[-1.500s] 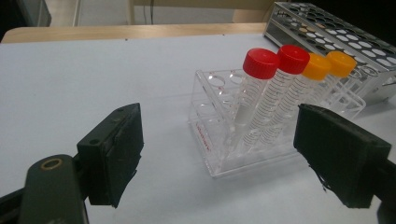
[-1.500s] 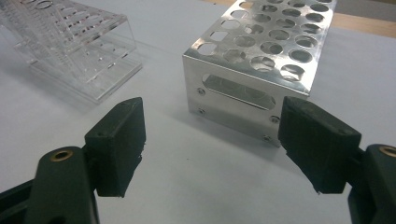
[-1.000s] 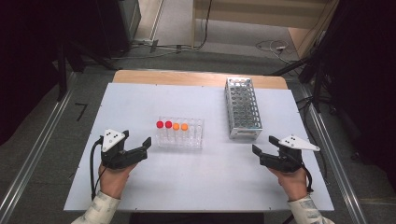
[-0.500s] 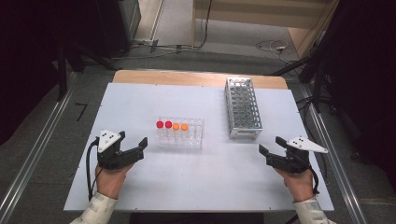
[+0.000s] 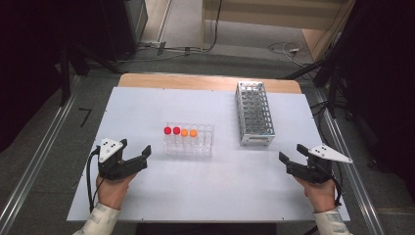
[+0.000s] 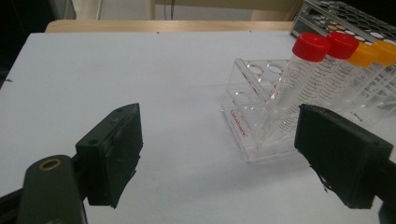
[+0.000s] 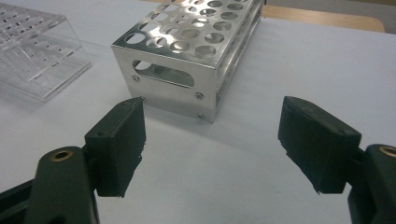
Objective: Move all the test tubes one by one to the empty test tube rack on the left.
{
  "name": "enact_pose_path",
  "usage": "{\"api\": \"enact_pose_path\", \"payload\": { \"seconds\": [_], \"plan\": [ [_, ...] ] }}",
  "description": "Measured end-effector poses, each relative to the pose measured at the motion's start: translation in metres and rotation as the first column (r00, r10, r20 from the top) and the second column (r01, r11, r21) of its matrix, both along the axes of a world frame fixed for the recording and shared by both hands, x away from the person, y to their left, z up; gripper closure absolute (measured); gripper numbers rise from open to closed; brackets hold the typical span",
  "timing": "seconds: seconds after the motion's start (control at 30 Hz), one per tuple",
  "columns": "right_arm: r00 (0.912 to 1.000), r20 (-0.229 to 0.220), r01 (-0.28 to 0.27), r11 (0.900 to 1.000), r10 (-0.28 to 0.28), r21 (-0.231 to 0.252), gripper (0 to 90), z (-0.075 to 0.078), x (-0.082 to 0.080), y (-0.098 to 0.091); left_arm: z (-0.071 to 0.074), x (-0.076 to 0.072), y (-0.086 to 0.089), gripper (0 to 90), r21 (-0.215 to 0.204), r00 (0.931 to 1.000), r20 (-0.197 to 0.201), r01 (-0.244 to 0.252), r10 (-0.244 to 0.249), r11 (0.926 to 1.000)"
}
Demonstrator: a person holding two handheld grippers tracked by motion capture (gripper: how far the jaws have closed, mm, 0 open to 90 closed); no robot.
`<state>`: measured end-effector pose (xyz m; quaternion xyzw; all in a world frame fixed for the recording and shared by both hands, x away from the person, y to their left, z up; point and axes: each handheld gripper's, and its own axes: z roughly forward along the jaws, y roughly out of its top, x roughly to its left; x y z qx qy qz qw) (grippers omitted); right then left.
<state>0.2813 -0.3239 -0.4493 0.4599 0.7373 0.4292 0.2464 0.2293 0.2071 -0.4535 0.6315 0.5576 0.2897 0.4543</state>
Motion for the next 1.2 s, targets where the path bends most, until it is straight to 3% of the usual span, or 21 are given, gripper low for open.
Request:
{"api": "enact_pose_path", "payload": {
  "seconds": [1.2],
  "plan": [
    [0.9925, -0.006, 0.122, 0.9924, -0.122, -0.018, 21.8, -0.011, -0.002, -0.039, -0.007, -0.004, 0.019, 7.7, 0.019, 0.9965, -0.021, -0.08, 0.08, 0.9966]
  ]
}}
